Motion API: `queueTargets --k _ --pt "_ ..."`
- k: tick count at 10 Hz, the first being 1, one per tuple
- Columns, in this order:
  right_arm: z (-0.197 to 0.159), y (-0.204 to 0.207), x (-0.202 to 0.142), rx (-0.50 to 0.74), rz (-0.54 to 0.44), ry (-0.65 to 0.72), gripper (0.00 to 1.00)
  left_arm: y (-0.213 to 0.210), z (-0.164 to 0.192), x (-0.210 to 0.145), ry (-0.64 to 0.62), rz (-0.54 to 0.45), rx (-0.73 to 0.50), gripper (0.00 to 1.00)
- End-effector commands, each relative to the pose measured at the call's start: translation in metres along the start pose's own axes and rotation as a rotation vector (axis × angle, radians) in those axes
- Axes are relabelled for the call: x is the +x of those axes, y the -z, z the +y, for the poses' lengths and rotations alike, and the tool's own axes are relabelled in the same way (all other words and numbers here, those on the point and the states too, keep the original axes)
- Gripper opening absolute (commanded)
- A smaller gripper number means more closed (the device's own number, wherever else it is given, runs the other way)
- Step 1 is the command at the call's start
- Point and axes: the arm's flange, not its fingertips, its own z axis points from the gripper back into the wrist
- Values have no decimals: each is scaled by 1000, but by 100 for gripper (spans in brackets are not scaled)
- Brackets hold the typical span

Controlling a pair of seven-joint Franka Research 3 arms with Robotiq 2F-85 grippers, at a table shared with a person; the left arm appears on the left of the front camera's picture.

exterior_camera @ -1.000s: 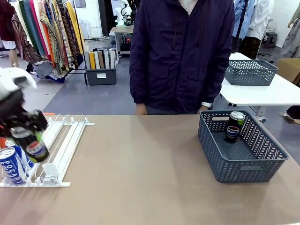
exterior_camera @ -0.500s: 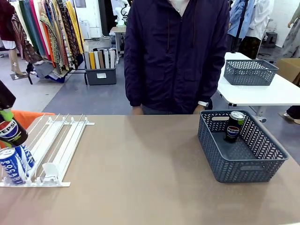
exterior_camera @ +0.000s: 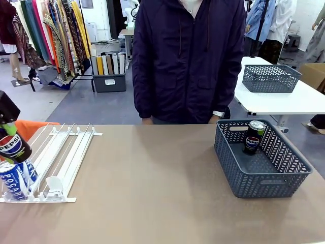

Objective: Retrieve and store the cans from the dispenser.
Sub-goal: Pick up the last remaining can from one row of the Automatic Can Dispenser and place it in the middle of the table.

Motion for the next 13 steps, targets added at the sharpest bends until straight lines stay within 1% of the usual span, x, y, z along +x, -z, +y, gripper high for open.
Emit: queueTargets --k 1,2,3,4,5,6,7,8,9,10,11,12,13 --pt "2 -1 -1 3 7 -16 100 -1 0 -1 0 -3 -1 0" --pt "2 -1 -1 3 7 -16 100 1 -19 7 70 -19 -20 0" --pt "2 -1 -1 3 7 -16 100 7 -52 31 139 -60 -73 0" --pt "2 -1 -1 3 7 -16 100 16 -86 53 204 -80 -92 0" --pt "2 -1 -1 3 7 -16 100 34 -127 77 268 -79 -98 0" --pt "2 -1 -1 3 7 -16 100 62 -175 98 296 -48 -108 0" --pt "2 -1 -1 3 7 -16 100 98 -226 113 355 -11 -75 0" --pt "2 -1 -1 3 7 -16 100 143 -281 121 445 5 7 0" --pt "2 -1 -1 3 7 -16 100 178 -318 123 525 38 22 0" --pt "2 -1 -1 3 7 -16 100 202 -338 125 574 62 38 0" --pt "2 -1 -1 3 7 -16 100 231 -357 129 640 58 46 0" --pt "2 -1 -1 3 7 -16 100 253 -363 128 705 119 -1 0" --pt "2 -1 -1 3 7 -16 100 271 -363 126 732 155 16 0"
